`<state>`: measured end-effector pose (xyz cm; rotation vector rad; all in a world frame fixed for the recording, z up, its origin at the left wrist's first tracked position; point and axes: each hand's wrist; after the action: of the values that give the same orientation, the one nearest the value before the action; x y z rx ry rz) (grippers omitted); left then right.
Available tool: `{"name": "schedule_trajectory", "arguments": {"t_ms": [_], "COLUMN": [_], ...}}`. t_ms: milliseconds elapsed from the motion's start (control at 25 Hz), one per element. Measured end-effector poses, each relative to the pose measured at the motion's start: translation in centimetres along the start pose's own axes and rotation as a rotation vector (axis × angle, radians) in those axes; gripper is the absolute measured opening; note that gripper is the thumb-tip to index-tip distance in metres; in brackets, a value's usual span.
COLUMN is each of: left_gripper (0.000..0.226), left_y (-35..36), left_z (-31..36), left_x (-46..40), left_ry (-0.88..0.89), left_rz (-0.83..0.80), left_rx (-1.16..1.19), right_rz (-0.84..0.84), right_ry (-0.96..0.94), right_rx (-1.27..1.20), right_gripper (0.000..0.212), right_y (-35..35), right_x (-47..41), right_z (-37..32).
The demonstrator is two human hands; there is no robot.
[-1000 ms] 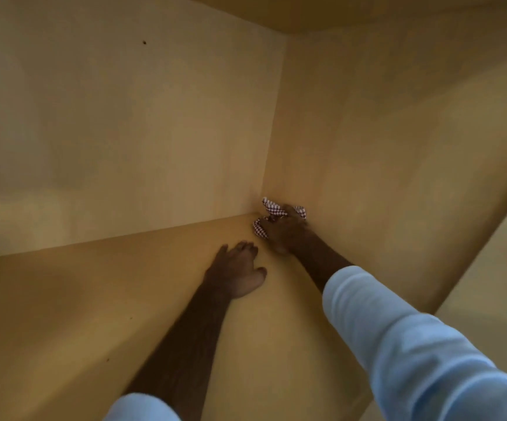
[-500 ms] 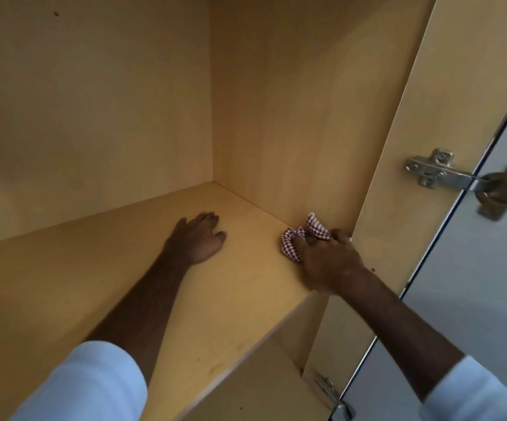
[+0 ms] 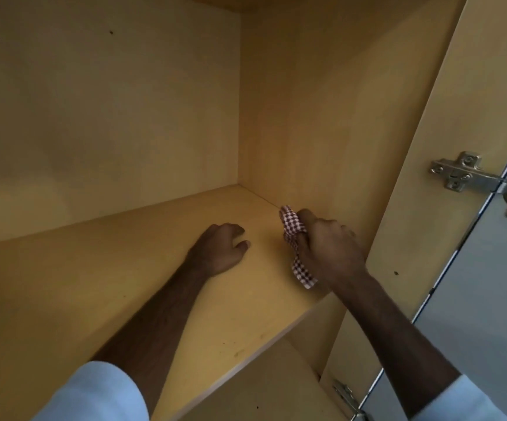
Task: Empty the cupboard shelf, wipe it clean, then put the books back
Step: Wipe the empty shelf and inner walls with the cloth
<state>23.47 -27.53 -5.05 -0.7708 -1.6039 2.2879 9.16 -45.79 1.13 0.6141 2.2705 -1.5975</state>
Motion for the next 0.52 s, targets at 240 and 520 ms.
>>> {"name": "schedule_trajectory", "arguments": {"t_ms": [240,520], "left_gripper": [0.052,0.023], "left_y": [-3.1,-5.6], "left_z": [1.9,-0.9], "left_x": [2.9,7.7], "left_ry": [-0.349,-0.447], "left_rz": [-0.024,0.125], "left_rx": [1.319,1.357], "right_rz": [-0.131,-0.069], "right_ry": [-0.155,-0.406], "right_rx": [-0.038,-0.524], "right_gripper": [0.069,0.047], "right_y": [8.0,9.0], "right_x": [0.0,1.1], "right_z": [-6.6,-7.7]}}
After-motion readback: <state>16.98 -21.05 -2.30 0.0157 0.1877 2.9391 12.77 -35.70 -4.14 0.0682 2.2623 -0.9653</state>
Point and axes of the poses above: each hand's wrist, its own x-axis away from the middle knuckle, its own y-axis out of the palm, z = x × y, and after that the axes turned 14 degrees about -x, right-handed
